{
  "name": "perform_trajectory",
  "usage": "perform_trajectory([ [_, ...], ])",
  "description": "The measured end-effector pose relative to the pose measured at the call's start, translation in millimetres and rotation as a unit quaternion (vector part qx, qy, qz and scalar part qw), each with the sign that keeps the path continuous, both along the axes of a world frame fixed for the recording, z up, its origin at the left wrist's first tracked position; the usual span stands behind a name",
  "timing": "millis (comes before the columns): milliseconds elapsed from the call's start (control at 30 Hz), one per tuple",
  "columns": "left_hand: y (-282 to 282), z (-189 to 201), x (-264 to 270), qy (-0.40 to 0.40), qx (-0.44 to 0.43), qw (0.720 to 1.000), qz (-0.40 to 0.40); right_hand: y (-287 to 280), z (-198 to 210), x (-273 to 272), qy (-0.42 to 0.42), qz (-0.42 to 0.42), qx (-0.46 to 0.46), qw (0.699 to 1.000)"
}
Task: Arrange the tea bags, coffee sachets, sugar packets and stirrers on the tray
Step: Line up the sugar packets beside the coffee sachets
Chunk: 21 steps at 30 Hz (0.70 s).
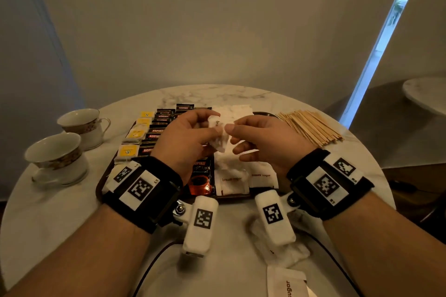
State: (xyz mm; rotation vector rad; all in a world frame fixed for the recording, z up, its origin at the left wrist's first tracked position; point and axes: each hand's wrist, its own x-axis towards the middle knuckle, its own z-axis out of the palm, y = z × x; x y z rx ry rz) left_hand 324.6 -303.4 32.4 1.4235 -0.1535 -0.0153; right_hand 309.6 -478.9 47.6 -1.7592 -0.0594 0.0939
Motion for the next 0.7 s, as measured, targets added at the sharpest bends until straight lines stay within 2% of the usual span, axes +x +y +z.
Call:
perform_trajectory([
  [67,-0.2,-0.6,-1.7,-0.024,0.020,1.000,-0.002,6.7,0.1,6.0,-0.017,0.004,0.006,1.000],
  [167,0.8,0.1,-3.1,-0.044,0.041,0.998,0.008,11.0,-3.5,11.5,-0.022,-0.014,0.098,0.995],
  [267,1.8,1.5,-4.4,-0.063,0.051,0.997,0.005,12.1,-10.3,13.5,-0.022,-0.025,0.148,0.988],
  [500,-1.4,5.4,-12.8,-0.118,0.109,0.987,-0.027,6.1,-18.4,16.4,-0.073,-0.051,0.173,0.981],
  [600,-0.1,4.7,-11.6,-0.121,0.121,0.985,-0.022,6.5,-19.5,14.6,-0.050,-0.038,0.182,0.981],
  [700,1.5,3.6,-9.0,-0.123,0.127,0.984,-0.010,5.8,-19.9,10.4,-0.004,0.014,0.194,0.981],
])
